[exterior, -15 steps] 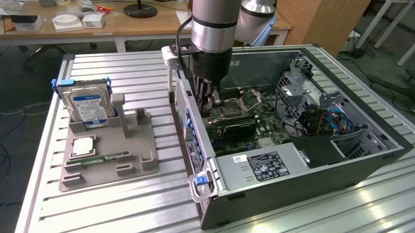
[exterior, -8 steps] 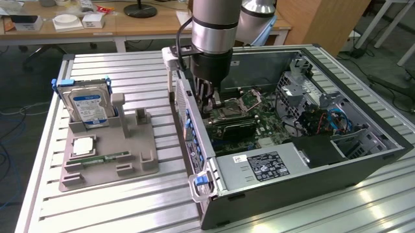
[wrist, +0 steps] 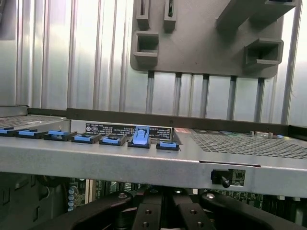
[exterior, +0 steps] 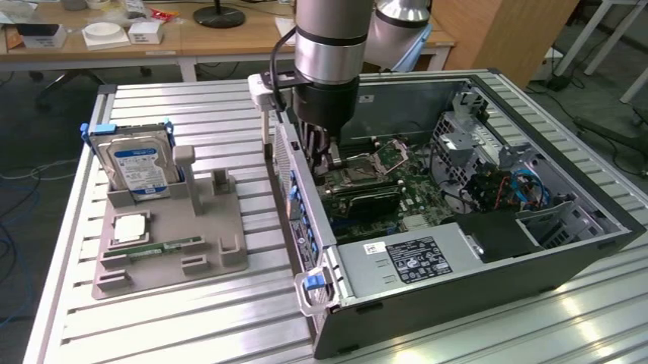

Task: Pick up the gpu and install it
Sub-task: 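Press down on the gpu until it lock into place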

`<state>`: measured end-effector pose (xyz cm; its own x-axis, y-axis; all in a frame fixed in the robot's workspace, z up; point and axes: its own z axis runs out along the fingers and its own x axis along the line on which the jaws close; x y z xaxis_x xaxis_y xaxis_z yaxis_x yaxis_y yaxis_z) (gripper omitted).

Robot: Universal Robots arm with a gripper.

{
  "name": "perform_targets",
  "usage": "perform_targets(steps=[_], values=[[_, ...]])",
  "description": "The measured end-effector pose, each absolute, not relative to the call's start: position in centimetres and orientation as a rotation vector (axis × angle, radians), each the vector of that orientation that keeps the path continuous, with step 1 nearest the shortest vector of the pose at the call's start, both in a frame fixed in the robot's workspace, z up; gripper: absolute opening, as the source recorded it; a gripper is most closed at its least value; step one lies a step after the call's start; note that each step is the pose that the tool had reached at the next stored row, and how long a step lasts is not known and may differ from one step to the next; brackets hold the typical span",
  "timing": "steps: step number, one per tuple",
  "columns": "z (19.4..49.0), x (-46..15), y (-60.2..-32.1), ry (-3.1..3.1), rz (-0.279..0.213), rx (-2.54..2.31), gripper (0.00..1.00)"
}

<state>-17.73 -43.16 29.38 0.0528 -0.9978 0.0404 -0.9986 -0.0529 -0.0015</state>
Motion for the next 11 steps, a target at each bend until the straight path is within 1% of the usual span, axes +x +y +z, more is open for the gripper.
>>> perform_targets(steps=[11], values=[[29.38, -17.88, -43.47, -2.144, 0.047, 2.259, 0.1]])
